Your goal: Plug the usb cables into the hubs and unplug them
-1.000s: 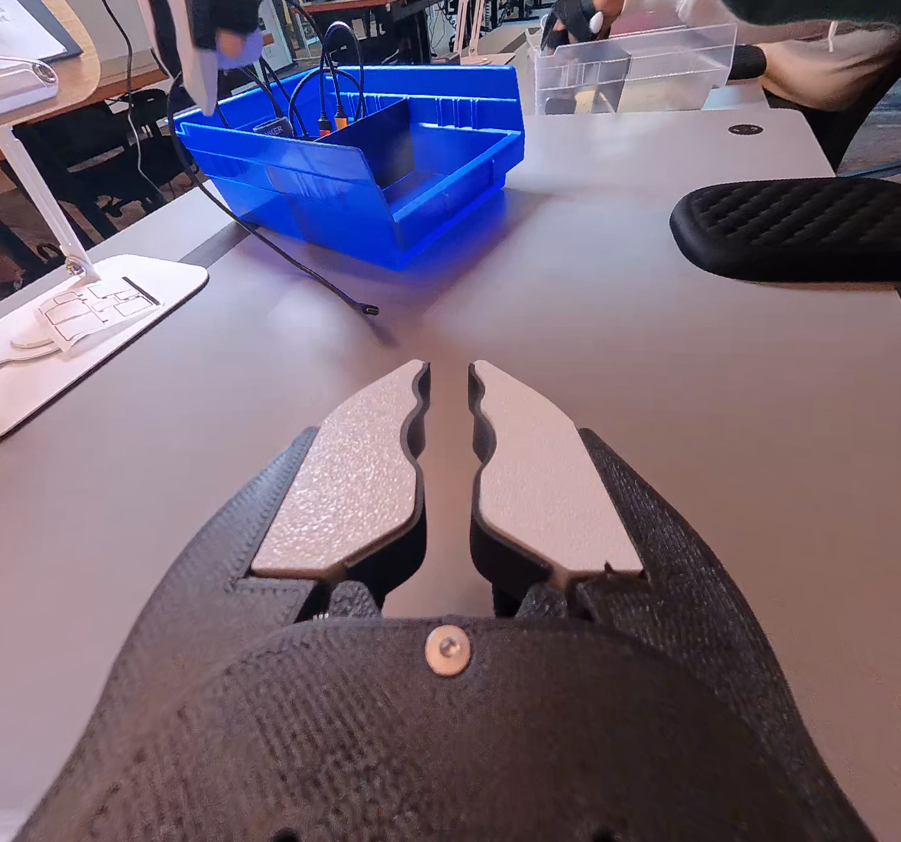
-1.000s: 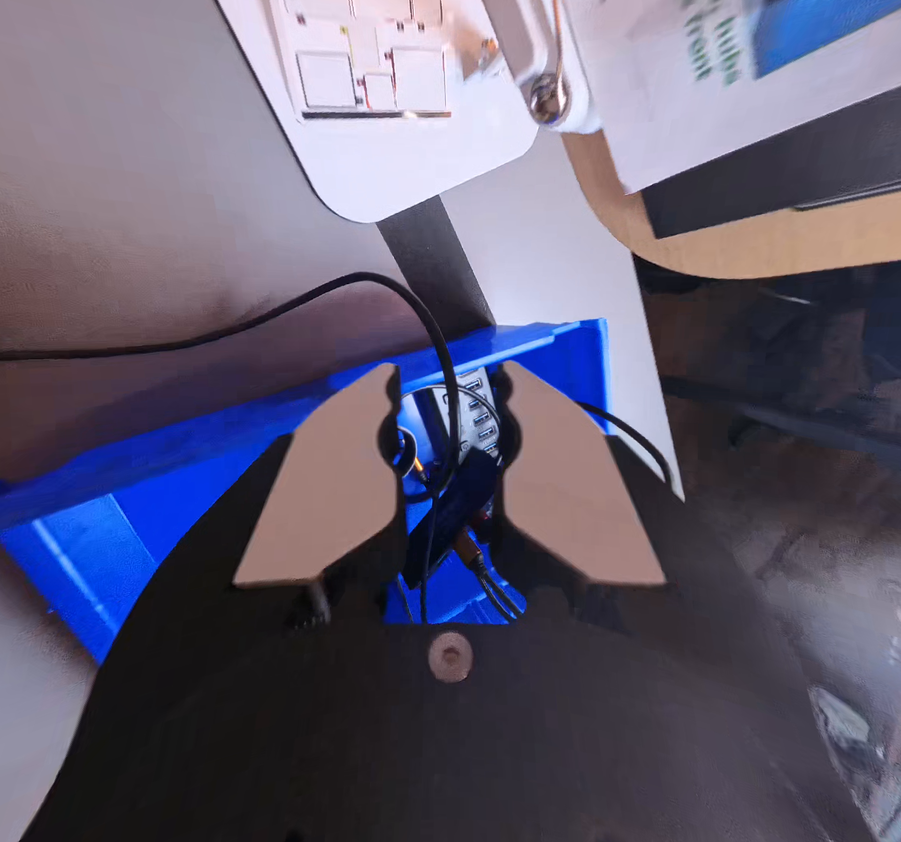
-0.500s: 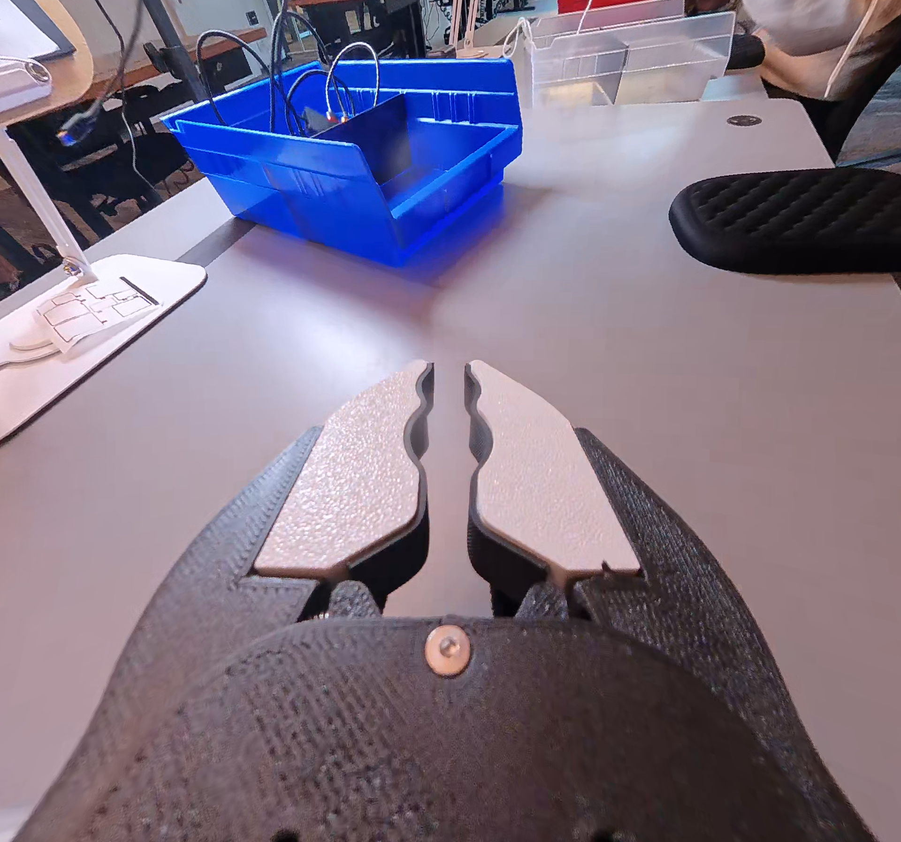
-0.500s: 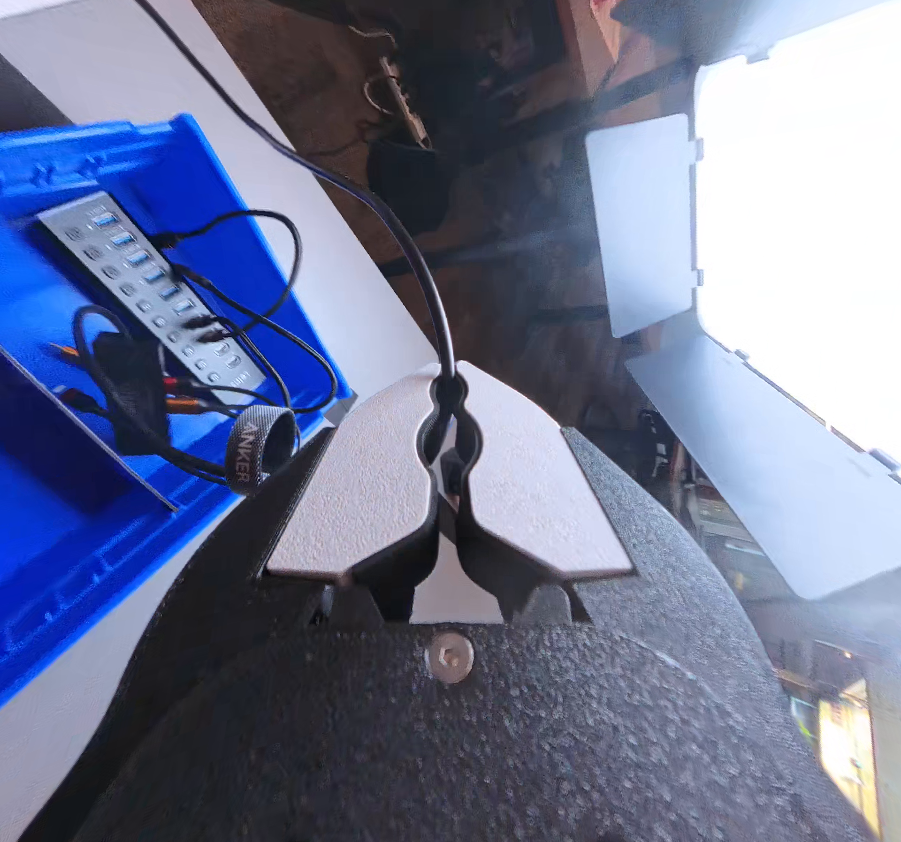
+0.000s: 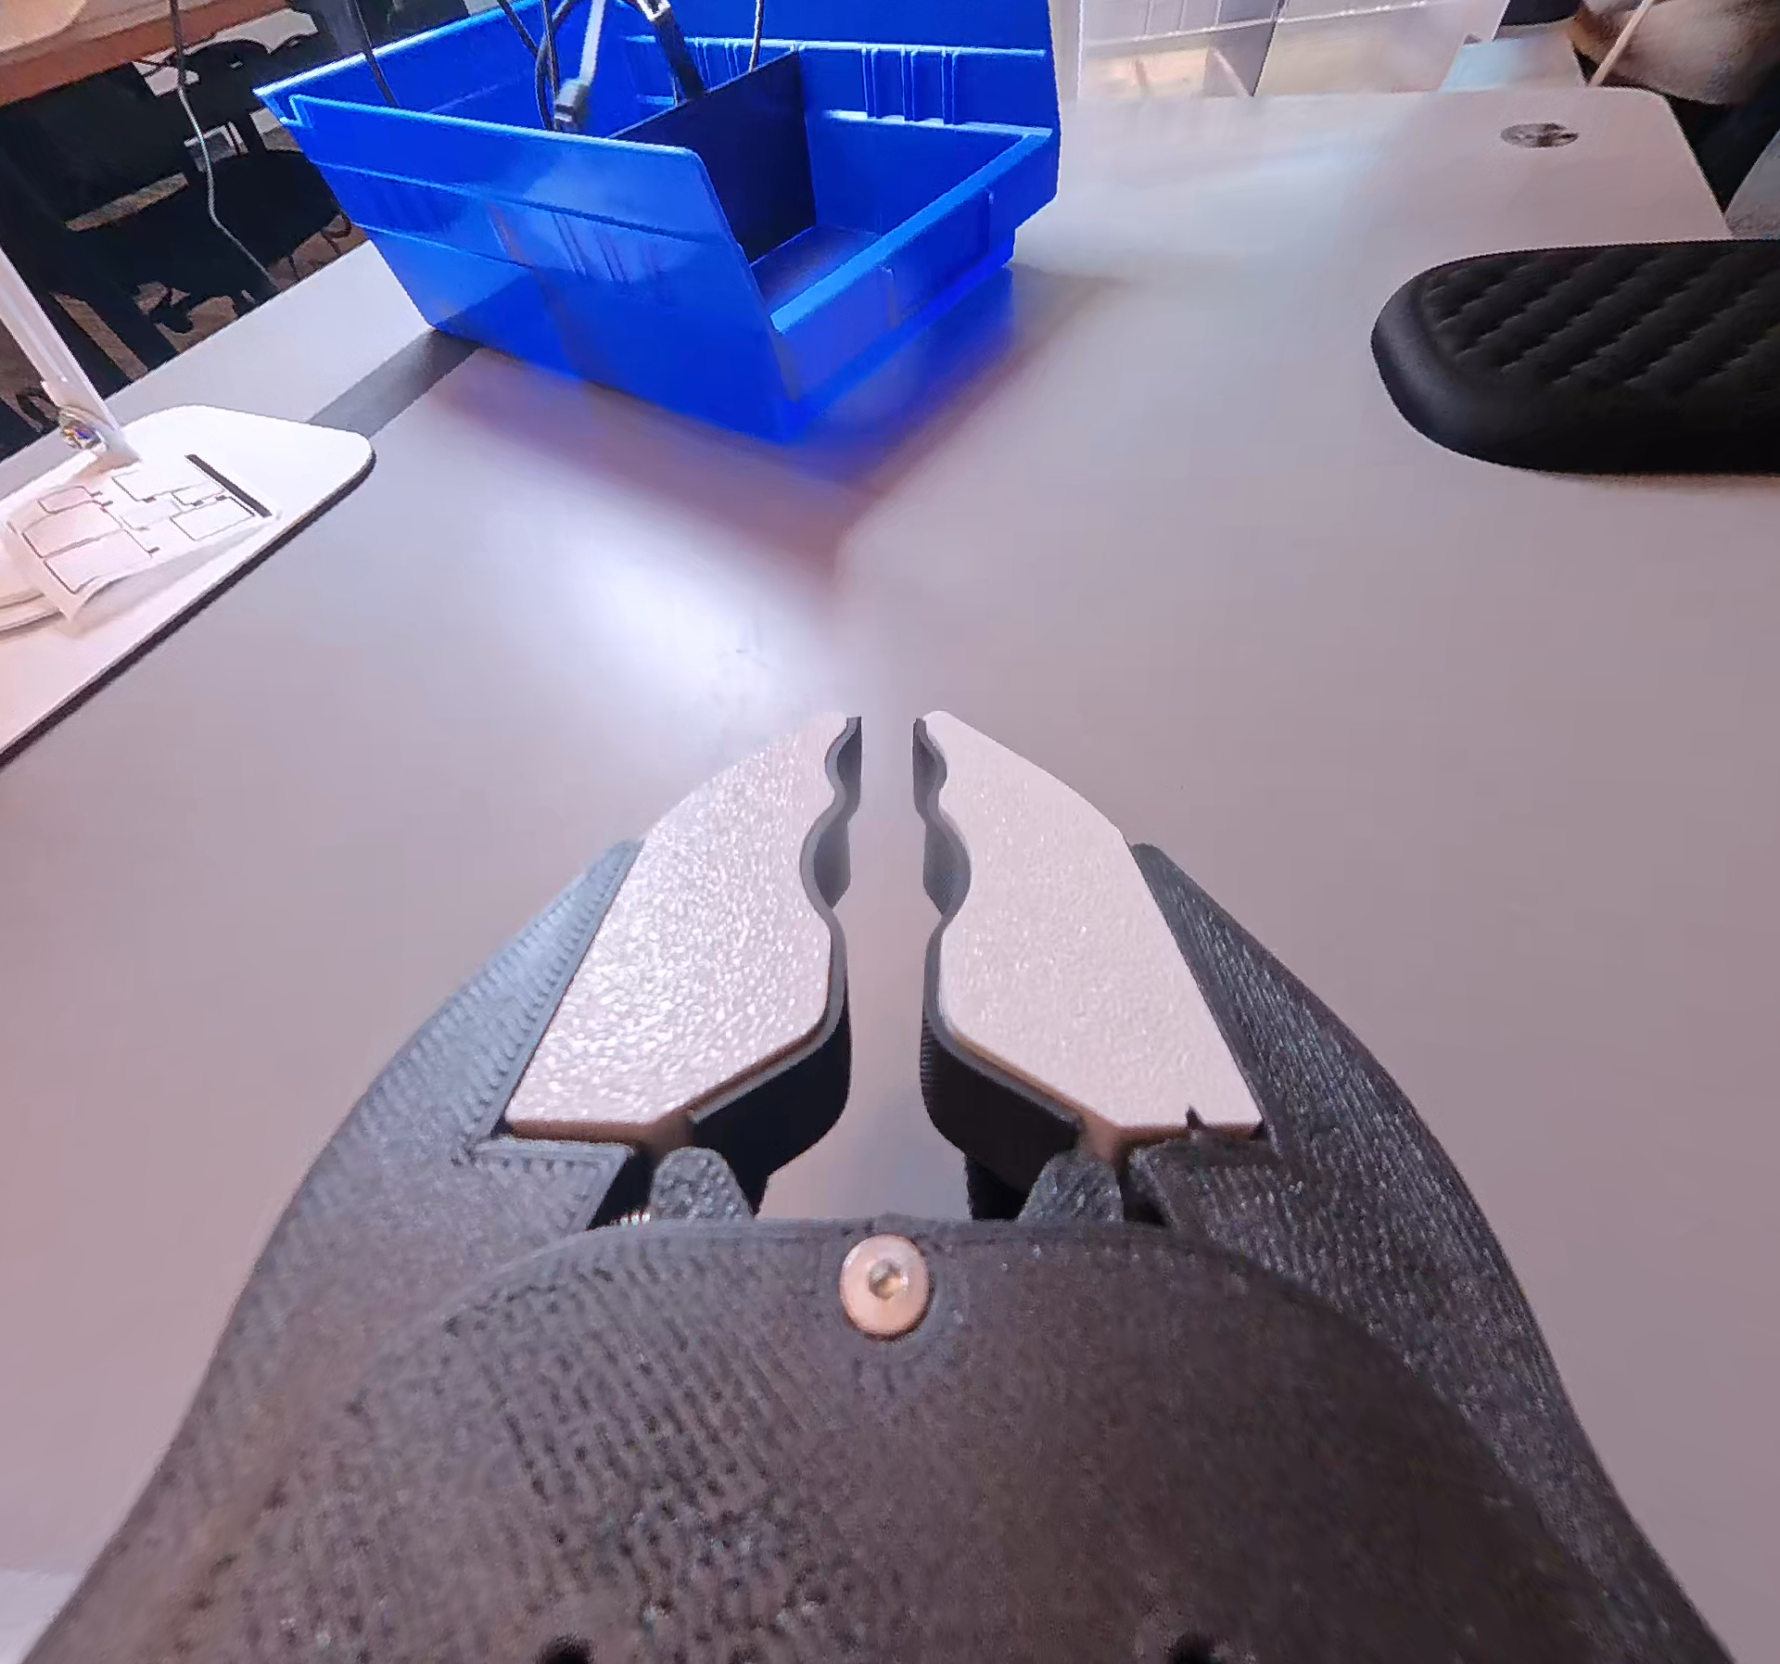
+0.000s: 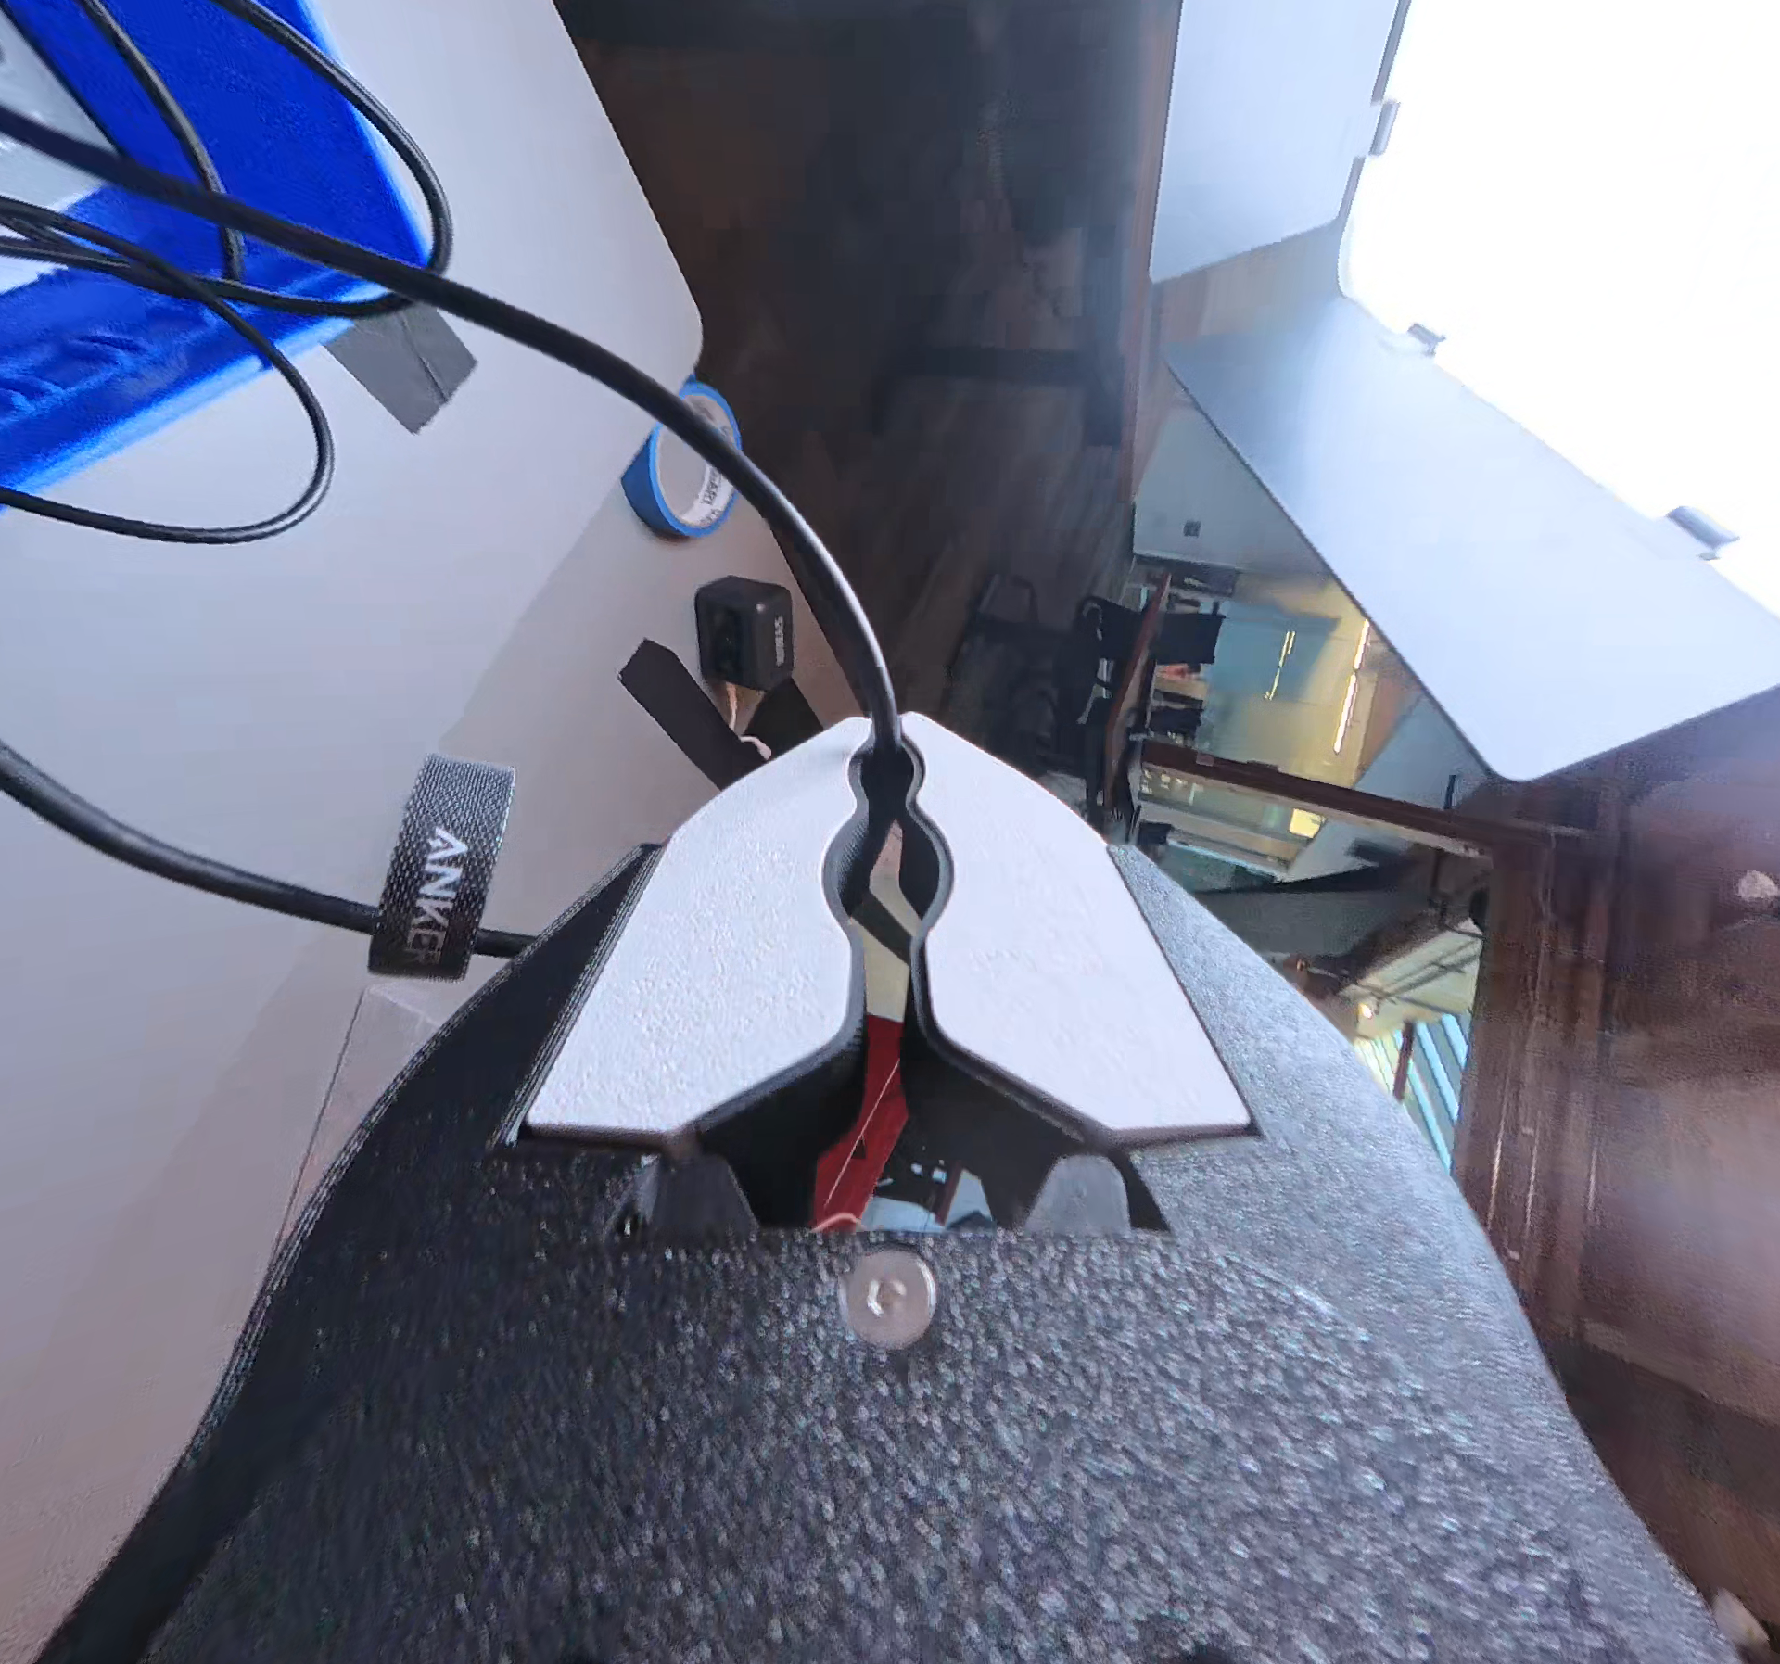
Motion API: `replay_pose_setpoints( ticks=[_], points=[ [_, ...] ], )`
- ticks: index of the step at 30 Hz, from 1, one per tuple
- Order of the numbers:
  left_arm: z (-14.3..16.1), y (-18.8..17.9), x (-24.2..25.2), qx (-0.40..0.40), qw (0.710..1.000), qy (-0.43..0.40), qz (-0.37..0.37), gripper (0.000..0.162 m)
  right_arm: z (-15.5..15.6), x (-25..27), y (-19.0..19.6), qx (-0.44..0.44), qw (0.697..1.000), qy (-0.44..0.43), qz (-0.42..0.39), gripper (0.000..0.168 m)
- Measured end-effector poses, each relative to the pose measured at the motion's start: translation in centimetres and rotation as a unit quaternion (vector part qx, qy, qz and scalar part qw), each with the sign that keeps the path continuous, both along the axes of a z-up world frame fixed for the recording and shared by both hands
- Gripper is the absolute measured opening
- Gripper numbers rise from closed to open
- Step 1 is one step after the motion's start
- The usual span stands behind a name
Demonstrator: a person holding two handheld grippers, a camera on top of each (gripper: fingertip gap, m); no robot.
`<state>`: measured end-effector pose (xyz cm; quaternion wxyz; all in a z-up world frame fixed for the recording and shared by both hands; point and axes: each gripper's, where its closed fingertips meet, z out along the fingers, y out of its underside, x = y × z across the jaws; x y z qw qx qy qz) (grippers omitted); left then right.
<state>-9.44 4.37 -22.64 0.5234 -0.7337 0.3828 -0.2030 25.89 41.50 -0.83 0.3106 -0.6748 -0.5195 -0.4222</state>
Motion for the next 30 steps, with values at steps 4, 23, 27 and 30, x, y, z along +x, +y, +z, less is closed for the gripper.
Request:
replay_pose_setpoints(
  ticks=[4, 23, 27, 30],
  points=[
    [-0.4, 0.1, 0.1, -0.007, 1.0, 0.002, -0.001, 0.01, -0.2, 0.0, 1.0, 0.025, 0.998, 0.037, -0.036, 0.001],
    [-1.1, 0.2, 0.0, -0.031, 0.999, -0.003, -0.009, 0.009, -5.4, -9.0, 3.1, 0.028, 0.998, -0.039, 0.047, 0.0],
    [-1.5, 0.1, 0.2, -0.035, 0.999, 0.007, -0.013, 0.009, -11.3, -14.7, 1.5, -0.079, 0.989, 0.024, 0.124, 0.0],
    [-1.6, 0.0, -0.2, -0.032, 0.999, 0.012, -0.006, 0.009, -16.0, -17.0, 1.2, -0.151, 0.978, 0.024, 0.143, 0.001]
  ],
)
